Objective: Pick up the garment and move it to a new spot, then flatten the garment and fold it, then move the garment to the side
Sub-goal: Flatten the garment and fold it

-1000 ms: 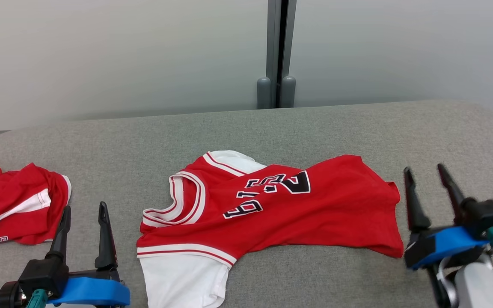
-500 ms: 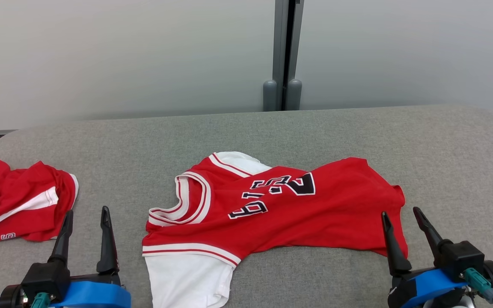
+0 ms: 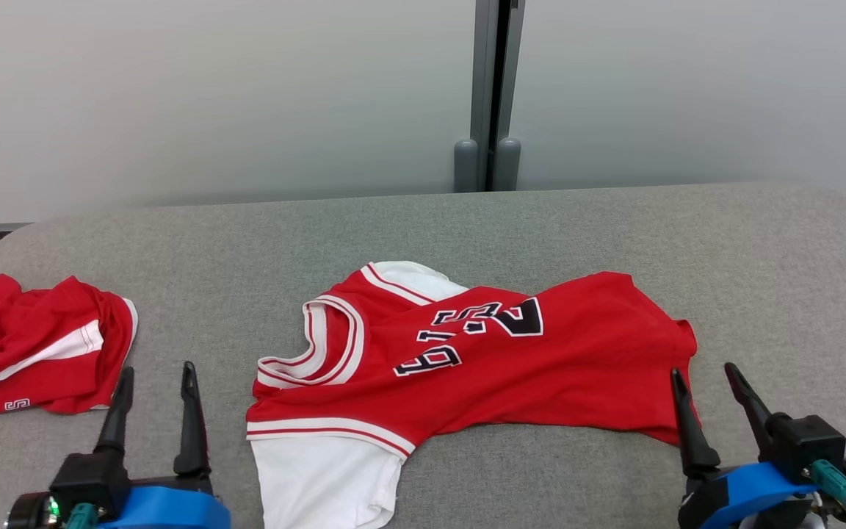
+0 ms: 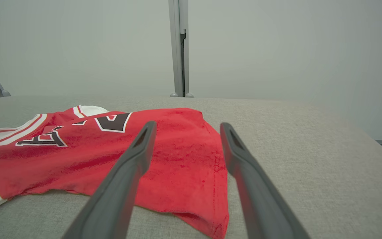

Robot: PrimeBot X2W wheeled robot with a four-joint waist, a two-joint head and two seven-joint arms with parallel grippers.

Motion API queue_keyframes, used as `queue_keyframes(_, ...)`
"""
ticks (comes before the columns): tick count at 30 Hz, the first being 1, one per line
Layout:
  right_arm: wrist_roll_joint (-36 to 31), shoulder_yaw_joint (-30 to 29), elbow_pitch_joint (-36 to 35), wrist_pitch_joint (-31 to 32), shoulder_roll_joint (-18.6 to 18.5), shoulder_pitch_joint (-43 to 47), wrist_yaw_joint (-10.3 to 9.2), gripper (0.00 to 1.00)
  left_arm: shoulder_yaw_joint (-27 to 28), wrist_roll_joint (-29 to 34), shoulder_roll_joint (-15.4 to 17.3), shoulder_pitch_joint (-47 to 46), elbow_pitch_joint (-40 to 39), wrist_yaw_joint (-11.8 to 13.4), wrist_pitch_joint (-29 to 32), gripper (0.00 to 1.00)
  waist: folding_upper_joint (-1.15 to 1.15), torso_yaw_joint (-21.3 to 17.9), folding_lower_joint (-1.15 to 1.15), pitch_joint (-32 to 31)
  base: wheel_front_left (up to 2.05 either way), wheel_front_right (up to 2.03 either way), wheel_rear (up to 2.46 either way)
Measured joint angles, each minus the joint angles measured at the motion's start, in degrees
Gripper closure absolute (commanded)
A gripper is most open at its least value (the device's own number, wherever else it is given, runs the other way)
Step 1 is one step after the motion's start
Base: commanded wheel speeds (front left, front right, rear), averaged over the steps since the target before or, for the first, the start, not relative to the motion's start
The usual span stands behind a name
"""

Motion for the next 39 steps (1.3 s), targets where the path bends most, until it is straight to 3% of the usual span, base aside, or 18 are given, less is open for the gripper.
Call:
queue_keyframes(9, -1.8, -5.1, 7.2, 0.0, 0.0, 0.8, 0.0, 0.0, -5.0, -0.5, 0.1, 1.9, 8.0, -0.1, -0.1, 0.0, 0.0, 0.6, 0.0, -0.1, 0.0, 0.0, 0.0)
queue_keyframes(16, -2.8, -7.2, 14.4, -1.2, 0.0, 0.6, 0.01, 0.0, -13.8, -2.8, 2.0, 3.5, 14.1, -0.3, 0.8, 0.0, 0.0, 1.2, 0.0, -0.1, 0.0, 0.0, 0.0)
queue_keyframes(27, -3.7, -7.3, 22.6, -3.0, -0.1, -3.5, 0.0, 0.0, -22.4, -7.6, 5.6, 4.7, 17.3, -0.3, 4.4, 0.0, 0.0, 1.4, 0.0, 0.7, 0.0, 0.0, 0.0)
queue_keyframes(39, -3.1, -5.1, 32.6, -3.3, -1.3, -9.9, 0.01, 0.0, -26.7, -11.5, 6.4, 1.5, 21.0, -0.3, 3.2, 0.0, 0.0, 1.7, 0.0, 2.4, 0.0, 0.0, 0.0)
